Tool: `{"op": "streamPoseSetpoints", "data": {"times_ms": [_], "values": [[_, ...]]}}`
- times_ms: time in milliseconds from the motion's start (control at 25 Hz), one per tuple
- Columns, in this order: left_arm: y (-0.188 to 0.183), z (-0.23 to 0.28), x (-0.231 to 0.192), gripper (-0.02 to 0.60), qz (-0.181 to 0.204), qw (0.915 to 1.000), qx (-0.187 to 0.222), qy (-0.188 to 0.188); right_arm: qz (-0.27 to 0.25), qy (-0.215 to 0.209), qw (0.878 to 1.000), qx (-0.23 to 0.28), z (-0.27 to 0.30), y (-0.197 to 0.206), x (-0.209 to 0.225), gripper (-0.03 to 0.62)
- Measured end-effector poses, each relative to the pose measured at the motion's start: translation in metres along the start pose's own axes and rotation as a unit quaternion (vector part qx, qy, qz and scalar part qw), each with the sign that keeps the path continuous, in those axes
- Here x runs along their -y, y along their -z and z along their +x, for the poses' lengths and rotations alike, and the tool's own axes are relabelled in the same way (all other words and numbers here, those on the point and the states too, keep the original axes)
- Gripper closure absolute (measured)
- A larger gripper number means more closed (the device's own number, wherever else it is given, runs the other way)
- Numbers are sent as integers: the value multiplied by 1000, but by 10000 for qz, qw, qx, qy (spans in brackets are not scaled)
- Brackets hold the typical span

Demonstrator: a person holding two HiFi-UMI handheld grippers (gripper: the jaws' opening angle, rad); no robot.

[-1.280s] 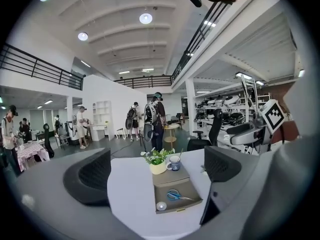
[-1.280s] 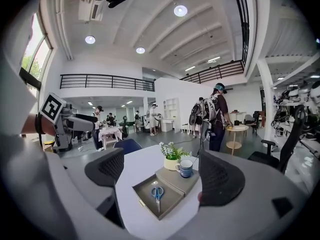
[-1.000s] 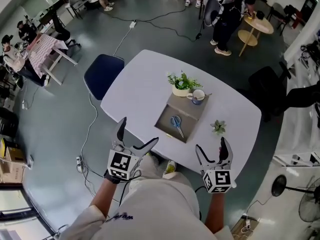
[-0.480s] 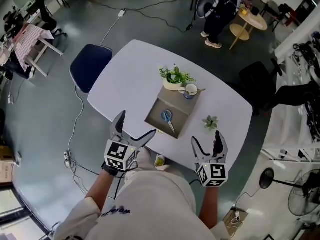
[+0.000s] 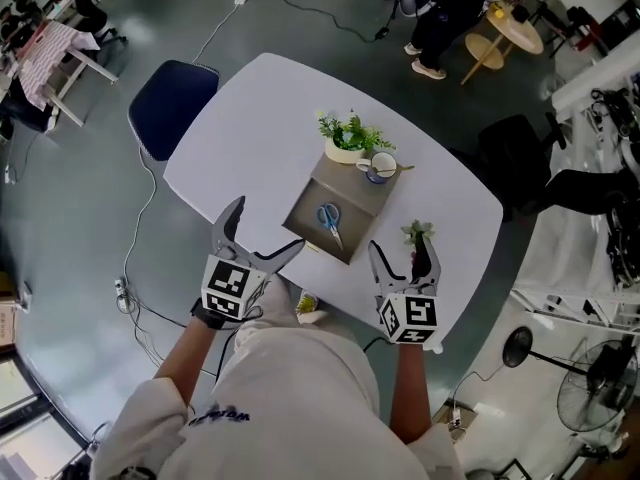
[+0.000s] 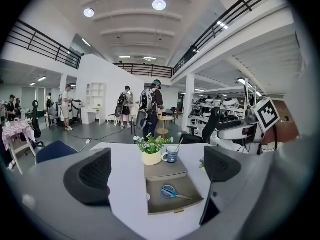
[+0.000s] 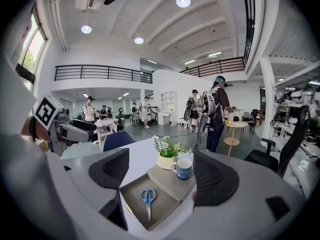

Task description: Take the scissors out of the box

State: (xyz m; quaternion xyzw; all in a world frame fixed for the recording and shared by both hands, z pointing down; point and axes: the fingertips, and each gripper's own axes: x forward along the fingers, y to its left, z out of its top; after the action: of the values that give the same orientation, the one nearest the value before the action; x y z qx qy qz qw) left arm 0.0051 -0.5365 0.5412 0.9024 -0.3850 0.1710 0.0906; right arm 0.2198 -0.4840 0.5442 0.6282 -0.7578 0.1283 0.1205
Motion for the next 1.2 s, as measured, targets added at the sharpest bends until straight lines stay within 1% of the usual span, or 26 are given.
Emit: {"op": "streamPoseSetpoints", "data": {"times_ms": [120, 320, 520, 600, 800, 1000, 1200], "values": [[4, 7, -1, 6, -9, 10000, 3, 4, -32, -121, 9997, -201, 18, 10, -1, 205], [15, 7, -3, 8, -189, 9997, -139, -48, -95, -412, 9973, -606, 45, 30, -14, 223], [23, 7, -6, 15, -186, 9995, -196, -155, -236, -704, 9916, -1062, 76, 61, -23, 235], [28, 6, -8, 22, -263, 9992, -232, -203, -236, -724, 9896, -1223, 86, 73, -22, 240], [39, 1, -18, 73, -521, 9980, -260, -265, -255, -737, 9854, -1513, 115, 96, -27, 255], [47, 3, -24, 167, -632, 9969, -325, -327, -349, -916, 9780, -1841, 140, 119, -39, 270], [49, 5, -26, 212, -677, 9965, -377, -301, -369, -1043, 9683, -2238, 162, 149, -50, 284]]}}
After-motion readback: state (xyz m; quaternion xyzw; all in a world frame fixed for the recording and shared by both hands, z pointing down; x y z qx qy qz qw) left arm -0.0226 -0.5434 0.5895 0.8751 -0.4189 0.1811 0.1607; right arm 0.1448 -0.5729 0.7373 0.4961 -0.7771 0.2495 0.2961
